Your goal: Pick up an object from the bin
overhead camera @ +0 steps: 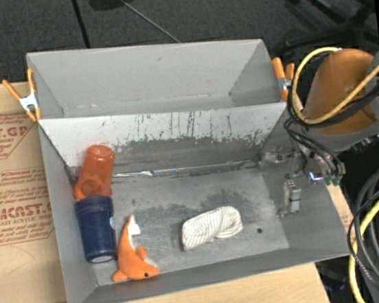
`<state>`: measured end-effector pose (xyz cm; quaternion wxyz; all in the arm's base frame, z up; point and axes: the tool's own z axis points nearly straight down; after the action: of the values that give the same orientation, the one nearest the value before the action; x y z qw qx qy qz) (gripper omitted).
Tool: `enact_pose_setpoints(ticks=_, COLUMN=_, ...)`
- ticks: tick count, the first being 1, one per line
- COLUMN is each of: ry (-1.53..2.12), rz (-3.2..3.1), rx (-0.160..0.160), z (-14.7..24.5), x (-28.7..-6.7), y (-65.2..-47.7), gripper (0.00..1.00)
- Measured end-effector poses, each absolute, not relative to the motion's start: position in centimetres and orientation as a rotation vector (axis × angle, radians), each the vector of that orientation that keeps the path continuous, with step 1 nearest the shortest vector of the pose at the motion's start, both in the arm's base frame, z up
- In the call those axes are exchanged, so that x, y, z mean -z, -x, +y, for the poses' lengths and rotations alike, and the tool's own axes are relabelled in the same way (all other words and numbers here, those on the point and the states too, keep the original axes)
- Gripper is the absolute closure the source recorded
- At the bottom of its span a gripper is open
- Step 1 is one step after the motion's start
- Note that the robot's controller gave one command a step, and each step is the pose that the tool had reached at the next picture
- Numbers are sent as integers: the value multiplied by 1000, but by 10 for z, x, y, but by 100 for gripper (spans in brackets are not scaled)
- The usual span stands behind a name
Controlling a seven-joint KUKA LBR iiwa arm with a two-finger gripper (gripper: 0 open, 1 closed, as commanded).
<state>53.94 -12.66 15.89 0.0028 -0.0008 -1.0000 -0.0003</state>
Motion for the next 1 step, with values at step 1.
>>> enact_pose_setpoints(ticks=1, ry=0, rz=-3143, rx=-1, z=-126, x=-164, y=-541, gripper=0)
